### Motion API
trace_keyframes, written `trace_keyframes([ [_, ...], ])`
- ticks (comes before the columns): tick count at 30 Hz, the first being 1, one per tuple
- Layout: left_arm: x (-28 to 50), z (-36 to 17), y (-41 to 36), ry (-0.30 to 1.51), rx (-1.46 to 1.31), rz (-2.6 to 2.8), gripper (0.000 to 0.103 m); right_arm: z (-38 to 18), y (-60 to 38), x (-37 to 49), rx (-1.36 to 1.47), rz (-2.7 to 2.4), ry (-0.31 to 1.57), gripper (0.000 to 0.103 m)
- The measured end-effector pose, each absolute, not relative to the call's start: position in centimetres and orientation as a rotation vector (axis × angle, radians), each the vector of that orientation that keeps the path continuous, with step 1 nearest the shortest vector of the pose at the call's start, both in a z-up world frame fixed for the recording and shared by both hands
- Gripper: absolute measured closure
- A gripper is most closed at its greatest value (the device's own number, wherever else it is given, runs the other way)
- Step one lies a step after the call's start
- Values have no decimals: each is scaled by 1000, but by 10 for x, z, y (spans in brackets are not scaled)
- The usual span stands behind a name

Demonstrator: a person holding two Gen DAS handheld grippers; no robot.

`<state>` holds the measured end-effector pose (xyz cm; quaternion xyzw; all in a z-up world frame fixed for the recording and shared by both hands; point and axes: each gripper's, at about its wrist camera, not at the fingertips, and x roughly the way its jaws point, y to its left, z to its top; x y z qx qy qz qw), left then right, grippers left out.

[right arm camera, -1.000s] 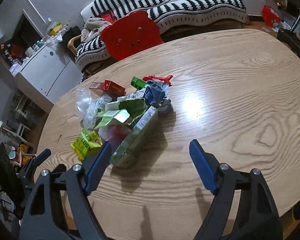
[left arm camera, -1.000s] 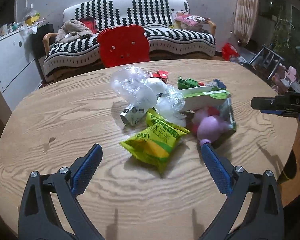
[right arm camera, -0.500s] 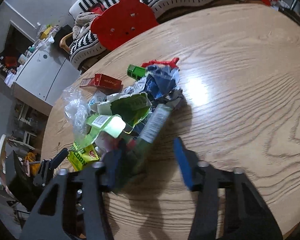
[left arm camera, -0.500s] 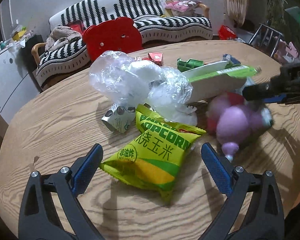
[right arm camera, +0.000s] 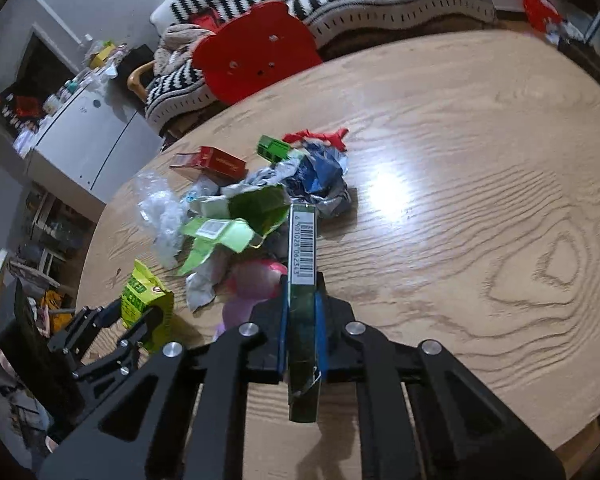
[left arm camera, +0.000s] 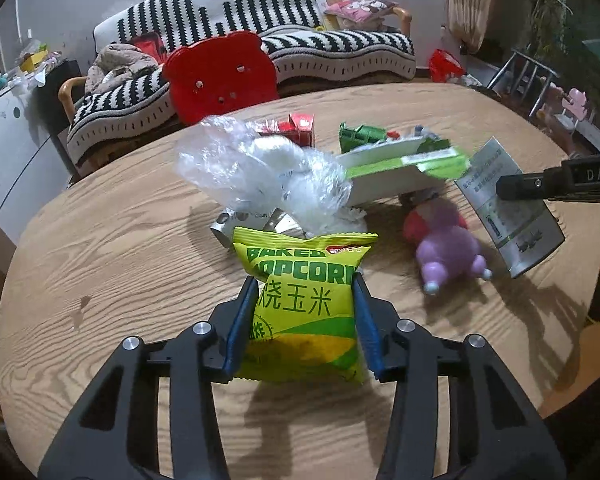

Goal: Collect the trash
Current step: 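Carry both items over the black bin and open both tools to drop them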

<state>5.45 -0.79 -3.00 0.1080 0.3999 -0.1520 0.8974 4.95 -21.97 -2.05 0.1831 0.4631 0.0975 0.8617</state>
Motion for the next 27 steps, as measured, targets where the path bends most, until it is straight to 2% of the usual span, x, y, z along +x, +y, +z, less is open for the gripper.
trace_keyframes([
  [16,43,-3,-44,786,189,-348,57,4,-265,19,349,153,902,91],
  [22,36,11,-100,747,180,-413,57,17,-319,-13,323,53,846,91],
  [27,24,16,-175,724,185,-537,57,21,-388,-52,344,-73,806,91],
])
